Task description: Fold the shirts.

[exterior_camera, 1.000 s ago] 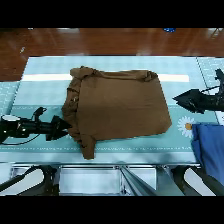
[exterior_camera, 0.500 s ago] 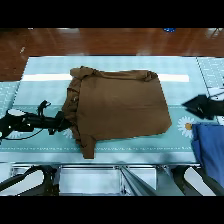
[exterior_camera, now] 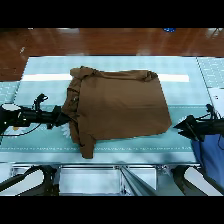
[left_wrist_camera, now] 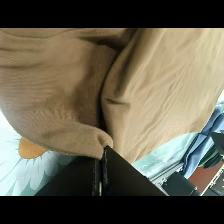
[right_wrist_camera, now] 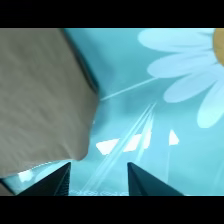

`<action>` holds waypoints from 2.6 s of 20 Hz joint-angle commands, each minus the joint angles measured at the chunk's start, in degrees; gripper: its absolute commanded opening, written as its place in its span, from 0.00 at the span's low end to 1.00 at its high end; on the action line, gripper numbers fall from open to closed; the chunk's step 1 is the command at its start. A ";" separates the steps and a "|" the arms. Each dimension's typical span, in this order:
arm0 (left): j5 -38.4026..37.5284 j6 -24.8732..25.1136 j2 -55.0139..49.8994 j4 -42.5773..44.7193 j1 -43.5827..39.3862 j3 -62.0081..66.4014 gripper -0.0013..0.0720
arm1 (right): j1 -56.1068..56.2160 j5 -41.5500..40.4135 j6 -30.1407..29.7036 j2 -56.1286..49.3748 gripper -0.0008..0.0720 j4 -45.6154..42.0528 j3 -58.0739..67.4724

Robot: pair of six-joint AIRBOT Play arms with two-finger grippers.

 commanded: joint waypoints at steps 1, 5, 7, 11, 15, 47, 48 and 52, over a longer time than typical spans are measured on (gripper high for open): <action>-0.15 0.11 0.02 -0.02 0.07 0.22 0.04 | 0.79 -3.34 -0.50 -4.79 0.57 3.61 -1.11; -0.07 0.09 0.02 -0.02 0.07 0.22 0.04 | 7.67 -9.88 -1.68 -10.62 0.57 9.79 -0.68; -0.07 0.09 0.02 -0.02 0.07 0.22 0.04 | 10.88 -11.93 -1.75 -12.74 0.51 12.63 0.83; -6.84 4.28 0.46 -8.52 3.58 8.35 0.04 | 15.82 -5.75 -8.48 -12.20 0.04 17.42 9.38; -8.85 2.69 5.49 -16.11 8.46 29.64 0.04 | 17.64 -2.84 -6.10 -2.08 0.04 18.67 30.29; -2.56 -25.42 25.92 60.59 -31.63 48.70 0.04 | 17.73 5.07 4.70 24.74 0.04 -5.40 43.50; 1.68 -27.71 23.17 60.59 -31.36 45.62 0.04 | 17.73 1.51 3.87 22.43 0.04 -4.35 38.84; 14.69 -33.59 6.86 57.07 -25.97 41.24 0.04 | 17.73 -8.92 -1.88 6.64 0.04 2.93 32.72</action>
